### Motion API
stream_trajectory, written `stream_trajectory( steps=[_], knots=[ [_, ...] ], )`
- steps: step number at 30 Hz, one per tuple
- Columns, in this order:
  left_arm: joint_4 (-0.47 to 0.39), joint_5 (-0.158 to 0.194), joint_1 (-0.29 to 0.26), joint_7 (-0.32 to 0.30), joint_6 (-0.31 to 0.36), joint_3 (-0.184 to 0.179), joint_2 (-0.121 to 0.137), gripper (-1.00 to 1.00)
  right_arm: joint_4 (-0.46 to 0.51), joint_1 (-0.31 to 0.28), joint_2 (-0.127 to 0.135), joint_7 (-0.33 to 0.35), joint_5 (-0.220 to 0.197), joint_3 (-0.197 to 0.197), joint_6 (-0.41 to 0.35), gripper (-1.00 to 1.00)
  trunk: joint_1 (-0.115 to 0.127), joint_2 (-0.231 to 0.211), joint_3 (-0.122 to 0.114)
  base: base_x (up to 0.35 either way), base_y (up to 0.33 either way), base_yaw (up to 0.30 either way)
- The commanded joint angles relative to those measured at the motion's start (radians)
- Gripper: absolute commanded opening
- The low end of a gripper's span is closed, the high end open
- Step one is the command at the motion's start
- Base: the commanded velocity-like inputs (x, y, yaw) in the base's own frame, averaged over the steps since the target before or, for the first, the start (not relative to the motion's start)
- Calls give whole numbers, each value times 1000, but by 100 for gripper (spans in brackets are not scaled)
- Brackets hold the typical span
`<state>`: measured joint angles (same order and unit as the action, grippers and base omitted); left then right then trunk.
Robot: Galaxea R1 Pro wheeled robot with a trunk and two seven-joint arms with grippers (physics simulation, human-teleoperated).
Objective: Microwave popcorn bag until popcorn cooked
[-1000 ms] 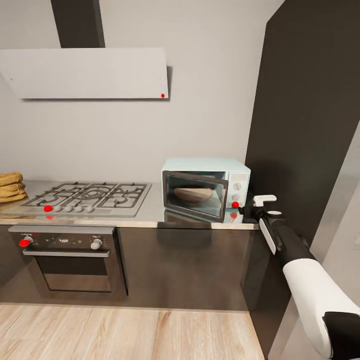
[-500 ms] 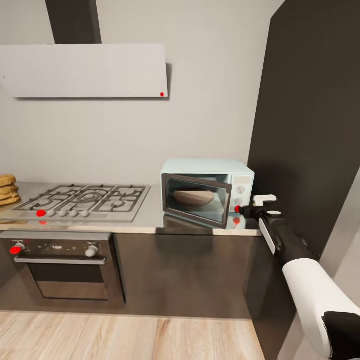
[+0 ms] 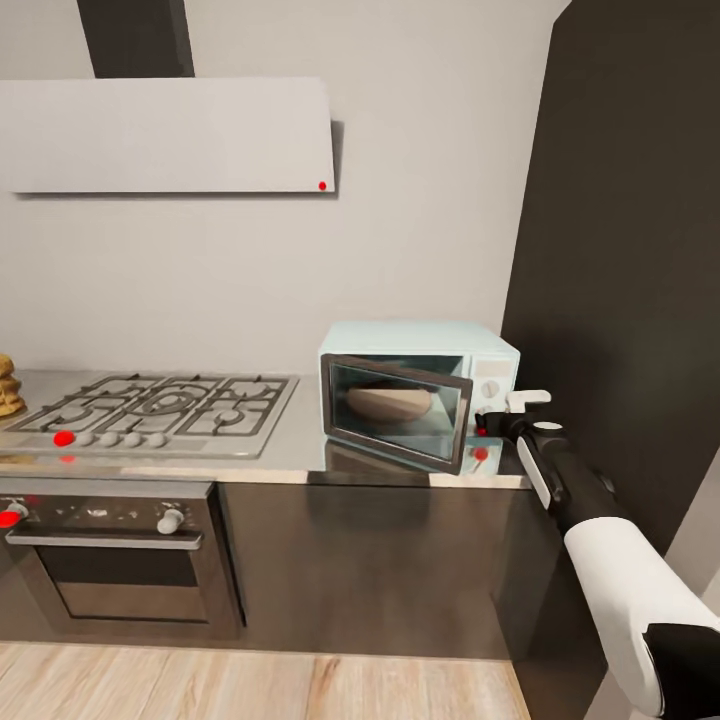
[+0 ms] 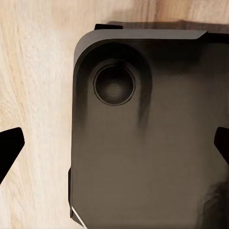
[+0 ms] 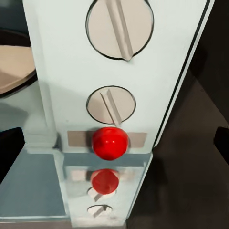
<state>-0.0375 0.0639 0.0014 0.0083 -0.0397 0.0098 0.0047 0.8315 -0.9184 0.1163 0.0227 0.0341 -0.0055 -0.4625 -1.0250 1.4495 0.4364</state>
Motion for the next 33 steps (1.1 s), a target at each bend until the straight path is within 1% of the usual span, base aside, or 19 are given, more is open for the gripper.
stream_trajectory(
  steps=[1, 4, 8, 13, 17, 21, 23, 33],
  knots=[
    [-1, 7, 0, 1, -2, 0, 0, 100, 2, 0, 0, 3, 4, -1, -5, 100, 0, 1, 1, 5, 0, 0],
    [-1, 7, 0, 1, -2, 0, 0, 100, 1, 0, 0, 18, 3, -1, -5, 100, 0, 1, 1, 1, 0, 0],
    [-1, 7, 0, 1, -2, 1, 0, 100, 0, 0, 0, 104, 3, -1, -7, 100, 0, 1, 1, 0, 0, 0],
    [-1, 7, 0, 1, -2, 1, 0, 100, 1, 10, 1, 177, 4, -1, -6, 100, 0, 1, 1, 0, 0, 0],
    [-1, 7, 0, 1, -2, 1, 0, 100, 1, 12, 3, 218, 6, -1, -5, 100, 0, 1, 1, 0, 0, 0],
    [-1, 7, 0, 1, -2, 1, 0, 100, 1, 12, 9, 302, 7, -1, -7, 100, 0, 1, 1, 0, 0, 0],
    [-1, 7, 0, 1, -2, 1, 0, 100, 1, 12, 8, 323, 15, 0, -8, 100, 0, 1, 1, 0, 0, 0],
    [-1, 7, 0, 1, -2, 1, 0, 100, 1, 12, 3, 323, 20, 1, -15, 100, 0, 1, 1, -17, 0, 0]
  ],
)
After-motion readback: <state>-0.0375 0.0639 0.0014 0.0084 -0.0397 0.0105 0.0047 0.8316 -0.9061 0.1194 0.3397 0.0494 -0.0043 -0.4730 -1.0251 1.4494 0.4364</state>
